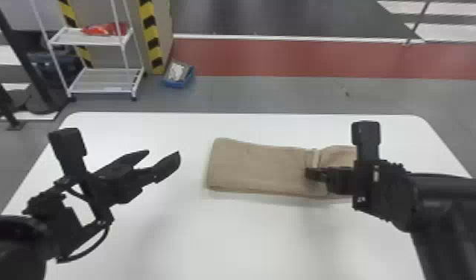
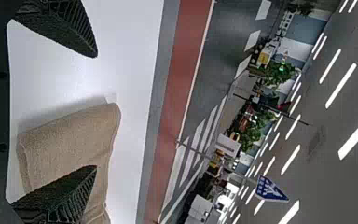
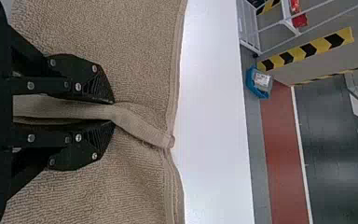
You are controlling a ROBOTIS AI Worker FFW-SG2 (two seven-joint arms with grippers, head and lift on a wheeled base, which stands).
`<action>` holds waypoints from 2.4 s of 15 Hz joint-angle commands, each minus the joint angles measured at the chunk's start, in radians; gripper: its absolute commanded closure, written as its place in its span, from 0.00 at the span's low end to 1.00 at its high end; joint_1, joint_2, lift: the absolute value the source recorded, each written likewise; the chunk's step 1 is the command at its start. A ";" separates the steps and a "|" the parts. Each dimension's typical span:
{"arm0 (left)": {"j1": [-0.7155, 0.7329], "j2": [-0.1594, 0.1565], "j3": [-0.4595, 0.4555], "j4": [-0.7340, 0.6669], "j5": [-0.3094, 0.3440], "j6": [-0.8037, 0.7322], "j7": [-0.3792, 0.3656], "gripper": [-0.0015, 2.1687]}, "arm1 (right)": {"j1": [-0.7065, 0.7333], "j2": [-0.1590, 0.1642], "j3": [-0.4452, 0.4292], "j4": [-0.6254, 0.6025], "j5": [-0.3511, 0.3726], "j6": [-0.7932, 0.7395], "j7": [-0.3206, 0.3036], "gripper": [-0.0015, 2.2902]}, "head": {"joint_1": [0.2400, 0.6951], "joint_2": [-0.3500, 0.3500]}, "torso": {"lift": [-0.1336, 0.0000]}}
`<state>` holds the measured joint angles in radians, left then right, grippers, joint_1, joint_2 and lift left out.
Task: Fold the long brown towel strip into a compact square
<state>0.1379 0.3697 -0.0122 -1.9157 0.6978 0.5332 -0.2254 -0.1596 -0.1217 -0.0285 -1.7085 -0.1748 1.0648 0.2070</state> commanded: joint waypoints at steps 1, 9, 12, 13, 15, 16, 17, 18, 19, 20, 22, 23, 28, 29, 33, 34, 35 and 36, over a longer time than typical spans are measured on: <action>0.002 0.000 0.001 -0.003 0.000 0.000 0.000 0.01 | 0.005 -0.001 -0.001 -0.008 0.000 0.005 0.000 0.32 | 1.00 0.45 | 0.07; 0.011 0.002 0.005 -0.006 0.002 0.000 -0.002 0.01 | -0.005 0.002 0.012 -0.017 0.011 -0.001 0.002 0.42 | 1.00 0.46 | 0.07; 0.022 0.002 0.009 -0.011 0.002 0.000 -0.003 0.01 | 0.003 0.002 0.012 -0.031 0.012 0.008 -0.001 0.42 | 1.00 0.46 | 0.07; 0.023 0.002 0.009 -0.016 0.002 0.003 -0.002 0.01 | 0.009 0.002 0.010 -0.040 0.014 0.014 -0.003 0.42 | 1.00 0.46 | 0.07; 0.028 0.002 0.011 -0.022 0.002 0.003 -0.003 0.01 | 0.019 -0.001 0.009 -0.057 0.008 0.039 -0.003 0.48 | 1.00 0.46 | 0.07; 0.029 0.002 0.011 -0.023 0.002 0.003 -0.003 0.01 | 0.025 -0.003 0.005 -0.066 0.005 0.048 -0.003 0.50 | 1.00 0.46 | 0.07; 0.032 0.002 0.011 -0.023 0.003 0.003 -0.003 0.01 | 0.029 -0.006 0.002 -0.074 0.001 0.051 -0.003 0.50 | 1.00 0.46 | 0.07; 0.034 0.002 0.011 -0.025 0.003 0.003 -0.003 0.01 | 0.032 -0.007 -0.001 -0.083 0.000 0.057 -0.004 0.50 | 1.00 0.46 | 0.07; 0.035 0.002 0.011 -0.028 0.003 0.003 -0.003 0.01 | 0.040 -0.007 -0.004 -0.091 0.000 0.057 -0.011 0.50 | 1.00 0.46 | 0.07; 0.040 0.002 0.011 -0.037 0.003 0.003 -0.003 0.01 | 0.045 -0.009 -0.013 -0.097 -0.005 0.057 -0.014 0.50 | 1.00 0.45 | 0.07; 0.051 0.000 0.021 -0.049 0.003 0.003 -0.003 0.01 | 0.051 -0.012 -0.019 -0.112 -0.006 0.070 -0.034 0.50 | 1.00 0.44 | 0.07; 0.055 0.002 0.024 -0.051 0.005 0.003 -0.003 0.01 | 0.054 -0.016 -0.027 -0.118 -0.006 0.070 -0.041 0.50 | 1.00 0.44 | 0.07; 0.065 0.002 0.028 -0.063 0.003 0.009 -0.003 0.01 | 0.086 -0.030 -0.054 -0.175 -0.025 0.042 -0.061 0.50 | 1.00 0.41 | 0.07; 0.066 0.002 0.028 -0.068 0.003 0.012 -0.003 0.01 | 0.094 -0.033 -0.061 -0.188 -0.026 0.036 -0.061 0.50 | 1.00 0.41 | 0.07; 0.075 0.002 0.031 -0.082 0.003 0.021 -0.003 0.01 | 0.117 -0.042 -0.079 -0.223 -0.049 0.024 -0.070 0.49 | 1.00 0.38 | 0.07; 0.080 0.002 0.029 -0.089 0.003 0.024 -0.003 0.01 | 0.117 -0.044 -0.080 -0.223 -0.049 0.024 -0.072 0.49 | 1.00 0.38 | 0.07; 0.083 0.002 0.031 -0.092 0.003 0.024 -0.003 0.01 | 0.115 -0.050 -0.080 -0.221 -0.048 0.021 -0.070 0.49 | 1.00 0.38 | 0.07; 0.085 0.002 0.031 -0.095 0.003 0.028 -0.003 0.01 | 0.112 -0.059 -0.080 -0.215 -0.041 0.018 -0.070 0.48 | 1.00 0.37 | 0.07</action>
<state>0.2191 0.3712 0.0182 -2.0059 0.7010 0.5573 -0.2285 -0.0439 -0.1710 -0.1086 -1.9296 -0.2224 1.0863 0.1364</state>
